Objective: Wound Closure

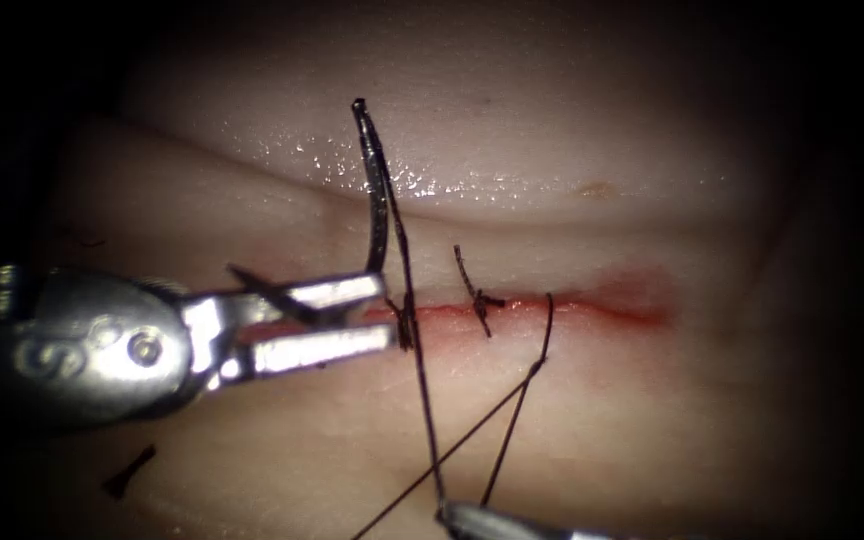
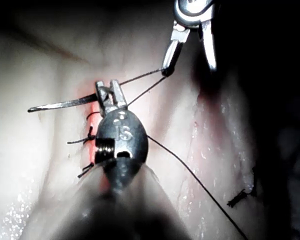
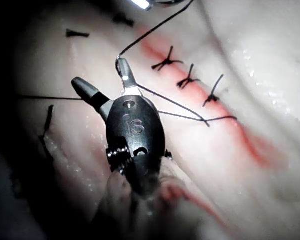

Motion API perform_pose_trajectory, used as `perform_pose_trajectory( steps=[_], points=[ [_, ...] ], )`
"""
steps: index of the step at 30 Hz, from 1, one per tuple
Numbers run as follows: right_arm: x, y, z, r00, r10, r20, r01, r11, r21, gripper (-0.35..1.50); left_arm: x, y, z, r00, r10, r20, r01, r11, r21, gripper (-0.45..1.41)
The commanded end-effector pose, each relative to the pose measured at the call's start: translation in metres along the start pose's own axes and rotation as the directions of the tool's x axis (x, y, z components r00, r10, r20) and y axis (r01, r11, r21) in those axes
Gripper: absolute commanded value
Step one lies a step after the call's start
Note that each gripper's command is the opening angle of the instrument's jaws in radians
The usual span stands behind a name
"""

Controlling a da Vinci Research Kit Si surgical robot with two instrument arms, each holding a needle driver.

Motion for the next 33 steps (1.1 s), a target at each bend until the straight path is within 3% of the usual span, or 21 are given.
perform_pose_trajectory(
  steps=[1,5,9,12,15,25,33],
  points=[
    [-0.0011,0.0017,-0.0002,1.0,-0.015,-0.012,0.015,1.0,-0.017,1.31,-0.0002,-0.0003,0.0006,1.0,0.0,-0.001,0.001,1.0,0.017,-0.45],
    [-0.0023,0.0043,-0.0019,0.998,-0.066,0.012,0.067,0.993,-0.1,1.38,0.0,-0.0026,-0.0002,1.0,0.004,0.001,-0.004,0.994,0.106,-0.45],
    [-0.0039,0.0067,-0.0029,0.995,-0.081,0.06,0.09,0.982,-0.167,1.4,-0.0002,-0.0034,-0.0008,1.0,0.004,0.015,-0.006,0.99,0.139,-0.45],
    [-0.006,0.009,-0.0023,0.989,-0.091,0.115,0.114,0.969,-0.22,1.42,-0.0007,-0.0032,-0.0013,0.999,0.005,0.034,-0.01,0.988,0.156,-0.45],
    [-0.008,0.0101,-0.0008,0.969,-0.085,0.232,0.139,0.964,-0.227,1.4,-0.0007,-0.0032,-0.0013,0.999,0.004,0.033,-0.009,0.987,0.163,-0.45],
    [-0.0124,0.0099,0.0056,0.901,-0.064,0.428,0.187,0.95,-0.252,1.25,-0.0007,-0.0029,-0.0013,1.0,0.007,0.028,-0.011,0.987,0.163,-0.45],
    [-0.0119,0.0102,0.0062,0.889,-0.009,0.459,0.141,0.957,-0.255,1.1,-0.0007,-0.0027,-0.001,1.0,0.009,0.025,-0.013,0.986,0.164,-0.45]
  ],
)
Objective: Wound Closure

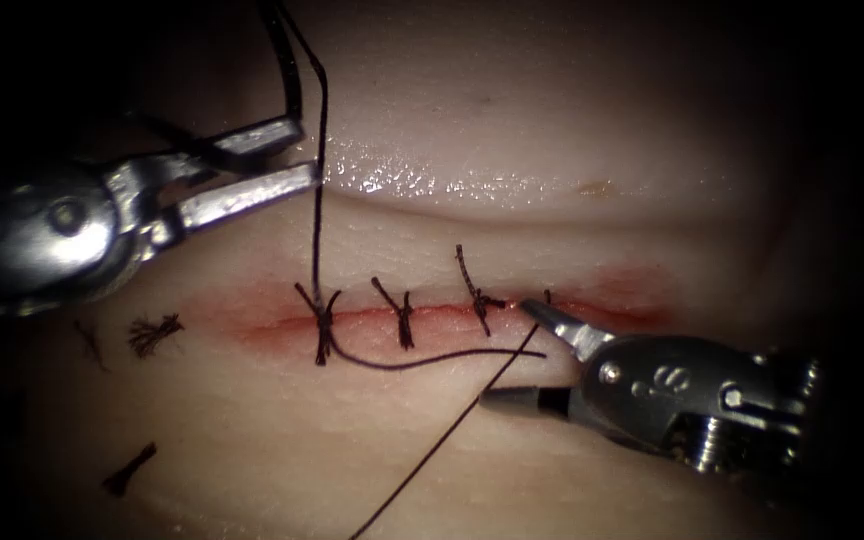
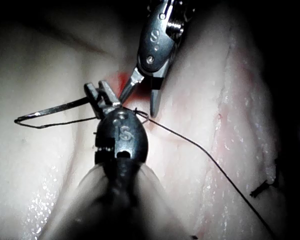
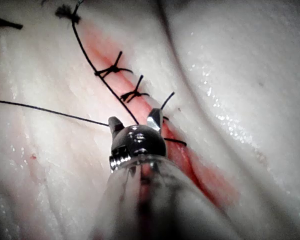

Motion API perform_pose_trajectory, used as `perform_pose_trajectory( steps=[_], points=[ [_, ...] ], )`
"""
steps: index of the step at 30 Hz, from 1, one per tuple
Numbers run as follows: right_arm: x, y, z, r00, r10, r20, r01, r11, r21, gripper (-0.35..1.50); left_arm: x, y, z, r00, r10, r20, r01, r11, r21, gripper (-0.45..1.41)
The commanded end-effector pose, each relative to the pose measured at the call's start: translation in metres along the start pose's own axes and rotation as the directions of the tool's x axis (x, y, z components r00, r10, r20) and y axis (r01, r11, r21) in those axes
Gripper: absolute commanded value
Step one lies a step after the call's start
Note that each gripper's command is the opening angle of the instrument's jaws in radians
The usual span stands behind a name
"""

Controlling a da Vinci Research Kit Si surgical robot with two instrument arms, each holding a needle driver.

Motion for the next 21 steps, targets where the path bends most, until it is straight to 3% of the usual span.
perform_pose_trajectory(
  steps=[1,9,15,17,21],
  points=[
    [0.0007,0.0,0.0003,1.0,0.011,0.002,-0.011,1.0,0.009,1.1,-0.0004,0.0005,0.0006,1.0,0.0,-0.001,0.0,1.0,-0.001,-0.45],
    [0.0027,0.0005,-0.0005,0.998,0.059,0.037,-0.061,0.996,0.06,1.03,-0.0005,0.0006,0.0007,1.0,0.001,-0.005,-0.001,1.0,-0.004,-0.45],
    [0.0016,-0.0004,0.0019,0.995,0.068,0.068,-0.072,0.996,0.05,0.91,-0.0005,0.0006,0.0007,1.0,0.002,-0.007,-0.002,1.0,-0.005,-0.45],
    [0.0006,-0.0007,0.0027,0.994,0.065,0.09,-0.07,0.996,0.051,0.81,-0.0005,0.0006,0.0007,1.0,0.002,-0.007,-0.002,1.0,-0.005,-0.45],
    [-0.0006,-0.0009,0.0035,0.991,0.043,0.124,-0.051,0.997,0.061,0.42,-0.0005,0.0006,0.0007,1.0,0.002,-0.007,-0.002,1.0,-0.005,-0.45]
  ],
)
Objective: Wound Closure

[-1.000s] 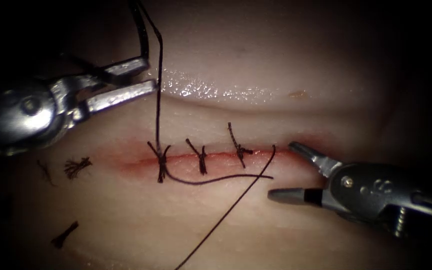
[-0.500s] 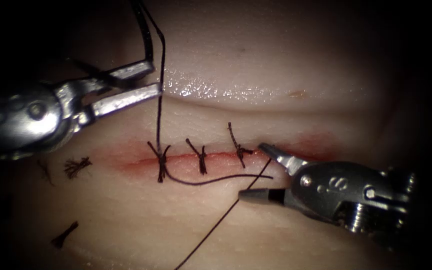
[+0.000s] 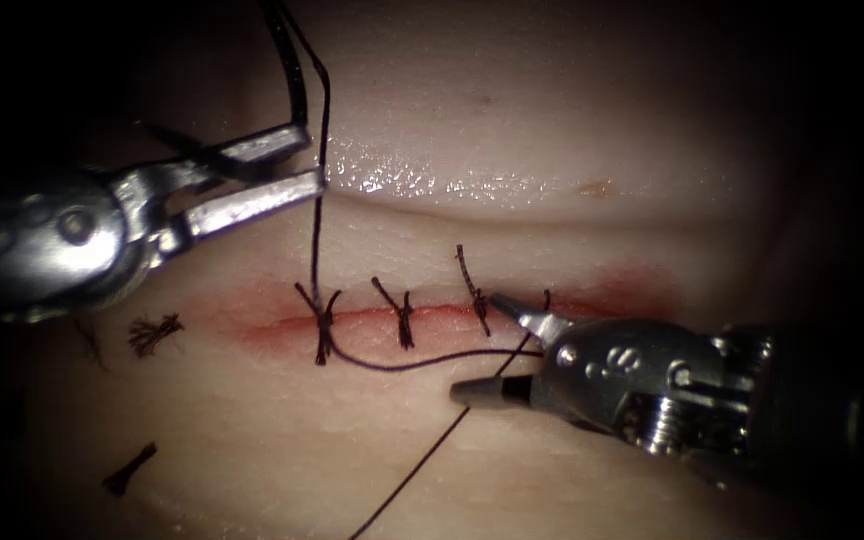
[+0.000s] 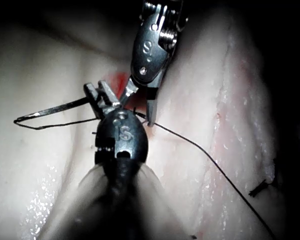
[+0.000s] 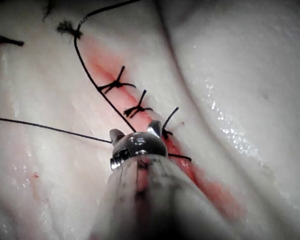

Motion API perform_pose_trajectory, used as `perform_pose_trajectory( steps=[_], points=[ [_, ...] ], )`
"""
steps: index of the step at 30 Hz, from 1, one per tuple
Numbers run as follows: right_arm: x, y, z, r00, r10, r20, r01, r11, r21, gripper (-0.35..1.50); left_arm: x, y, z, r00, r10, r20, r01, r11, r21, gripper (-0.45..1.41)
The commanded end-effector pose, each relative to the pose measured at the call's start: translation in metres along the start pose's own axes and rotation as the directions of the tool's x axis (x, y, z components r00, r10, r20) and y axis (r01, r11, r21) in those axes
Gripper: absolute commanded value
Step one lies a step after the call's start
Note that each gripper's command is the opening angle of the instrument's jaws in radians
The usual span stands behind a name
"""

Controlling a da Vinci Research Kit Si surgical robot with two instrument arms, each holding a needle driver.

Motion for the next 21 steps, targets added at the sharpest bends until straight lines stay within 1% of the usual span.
perform_pose_trajectory(
  steps=[1,2,3,4,5,6,7,8,10,12,15,16,17,18,19,20,21],
  points=[
    [-0.0002,-0.0004,0.0013,1.0,-0.006,0.004,0.006,1.0,-0.001,0.37,-0.0004,0.0004,0.0006,1.0,-0.001,-0.001,0.001,1.0,-0.001,-0.45],
    [-0.0003,-0.0004,0.0014,1.0,-0.003,0.012,0.003,1.0,0.002,0.32,-0.0004,0.0005,0.0006,1.0,0.0,0.0,0.0,1.0,-0.001,-0.45],
    [-0.0005,-0.0004,0.0013,1.0,-0.006,0.019,0.006,1.0,-0.001,0.12,-0.0004,0.0005,0.0006,1.0,0.0,-0.002,0.0,1.0,-0.002,-0.45],
    [-0.0007,-0.0003,0.0011,1.0,-0.009,0.03,0.01,1.0,-0.009,-0.01,-0.0004,0.0005,0.0006,1.0,0.0,-0.002,0.0,1.0,-0.002,-0.45],
    [-0.0008,-0.0002,0.001,0.999,-0.011,0.039,0.012,1.0,-0.02,-0.1,-0.0004,0.0005,0.0006,1.0,0.0,-0.002,0.0,1.0,-0.002,-0.45],
    [-0.0009,-0.0001,0.0008,0.999,-0.011,0.043,0.012,1.0,-0.027,-0.11,-0.0004,0.0005,0.0006,1.0,0.0,-0.002,0.0,1.0,-0.002,-0.45],
    [-0.001,0.0001,0.0008,0.999,-0.012,0.046,0.013,1.0,-0.025,-0.18,-0.0004,0.0005,0.0006,1.0,0.0,-0.002,0.0,1.0,-0.002,-0.45],
    [-0.0011,0.0003,0.0009,0.999,-0.012,0.052,0.013,1.0,-0.024,-0.3,-0.0004,0.0005,0.0006,1.0,0.0,-0.002,0.0,1.0,-0.002,-0.45],
    [-0.0011,0.0004,0.0011,0.998,-0.014,0.063,0.016,1.0,-0.022,-0.35,-0.0004,0.0005,0.0007,1.0,0.0,-0.002,0.0,1.0,-0.002,-0.45],
    [-0.0014,0.0002,0.001,0.996,-0.025,0.09,0.026,1.0,-0.007,-0.35,-0.0004,0.0006,0.0007,1.0,0.0,-0.002,0.0,1.0,-0.001,-0.45],
    [-0.0011,0.0,0.0007,0.996,-0.025,0.091,0.024,1.0,0.009,-0.35,-0.0004,0.0006,0.0007,1.0,0.0,-0.002,0.0,1.0,-0.001,-0.45],
    [-0.0009,-0.0001,0.0006,0.996,-0.023,0.092,0.022,1.0,0.01,-0.03,-0.0004,0.0006,0.0007,1.0,0.001,-0.002,-0.001,1.0,0.0,-0.45],
    [-0.0005,-0.0001,0.0004,0.996,-0.019,0.088,0.018,1.0,0.015,0.42,-0.0004,0.0007,0.0008,1.0,0.001,-0.001,-0.001,1.0,0.001,-0.45],
    [-0.0003,-0.0001,0.0003,0.997,-0.014,0.08,0.013,1.0,0.013,0.73,-0.0004,0.0007,0.0008,1.0,0.001,-0.001,-0.001,1.0,0.001,-0.45],
    [0.0,-0.0002,0.0003,0.997,-0.01,0.073,0.009,1.0,0.01,0.93,-0.0004,0.0007,0.0009,1.0,0.001,-0.003,-0.001,1.0,0.0,-0.45],
    [0.0003,-0.0003,0.0002,0.997,-0.007,0.071,0.006,1.0,0.01,1.06,-0.0003,0.0008,0.0009,1.0,0.001,-0.003,-0.001,1.0,0.001,-0.45],
    [0.0005,-0.0004,0.0001,0.998,-0.006,0.069,0.005,1.0,0.013,1.1,-0.0003,0.0008,0.001,1.0,0.001,-0.003,-0.001,1.0,0.002,-0.45]
  ],
)
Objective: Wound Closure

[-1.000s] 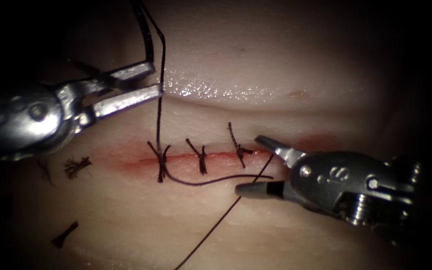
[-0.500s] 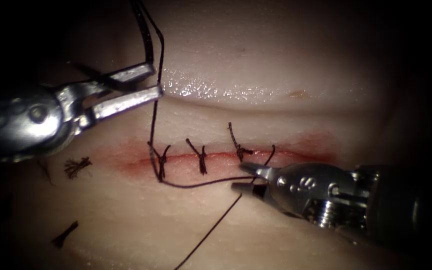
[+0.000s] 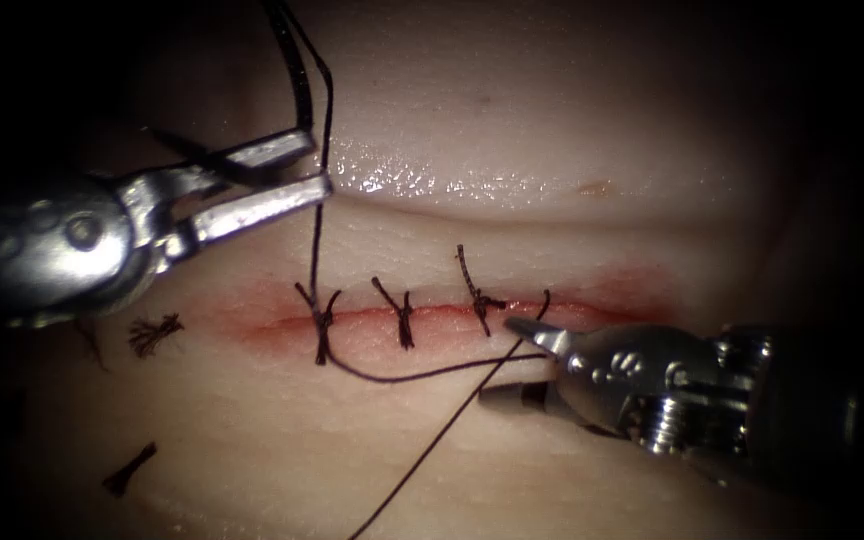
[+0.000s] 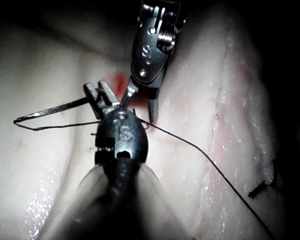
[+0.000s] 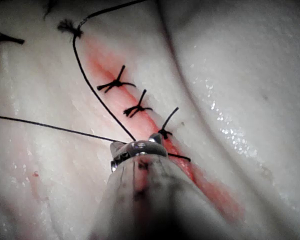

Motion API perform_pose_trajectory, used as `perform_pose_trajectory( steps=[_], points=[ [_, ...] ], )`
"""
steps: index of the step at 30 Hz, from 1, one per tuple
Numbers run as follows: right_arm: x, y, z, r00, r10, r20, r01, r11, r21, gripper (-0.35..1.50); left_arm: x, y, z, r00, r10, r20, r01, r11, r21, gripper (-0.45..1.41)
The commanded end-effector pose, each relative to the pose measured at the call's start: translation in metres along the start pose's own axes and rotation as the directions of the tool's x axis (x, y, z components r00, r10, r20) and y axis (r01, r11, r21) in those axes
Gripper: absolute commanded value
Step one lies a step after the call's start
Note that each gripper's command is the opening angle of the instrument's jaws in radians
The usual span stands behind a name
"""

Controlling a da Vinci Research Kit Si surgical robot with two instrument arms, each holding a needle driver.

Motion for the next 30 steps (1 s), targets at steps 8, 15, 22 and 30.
perform_pose_trajectory(
  steps=[8,15,22,30],
  points=[
    [0.0018,-0.0011,0.0017,1.0,0.016,-0.018,-0.016,1.0,-0.01,1.2,-0.0004,0.0008,0.0011,1.0,0.001,-0.006,-0.001,1.0,0.0,-0.45],
    [0.0013,-0.0007,0.0016,1.0,0.01,-0.014,-0.01,1.0,0.016,1.16,-0.0004,0.0008,0.001,1.0,0.002,-0.006,-0.002,1.0,-0.005,-0.45],
    [0.0023,-0.0004,-0.0021,1.0,0.015,0.0,-0.015,0.998,0.062,1.16,-0.0004,0.0008,0.0011,1.0,0.002,-0.009,-0.002,1.0,-0.006,-0.45],
    [0.0035,-0.0016,0.0008,0.999,0.03,-0.04,-0.028,0.998,0.058,1.13,-0.0004,0.0009,0.0011,1.0,0.003,-0.009,-0.003,1.0,-0.006,-0.45]
  ],
)
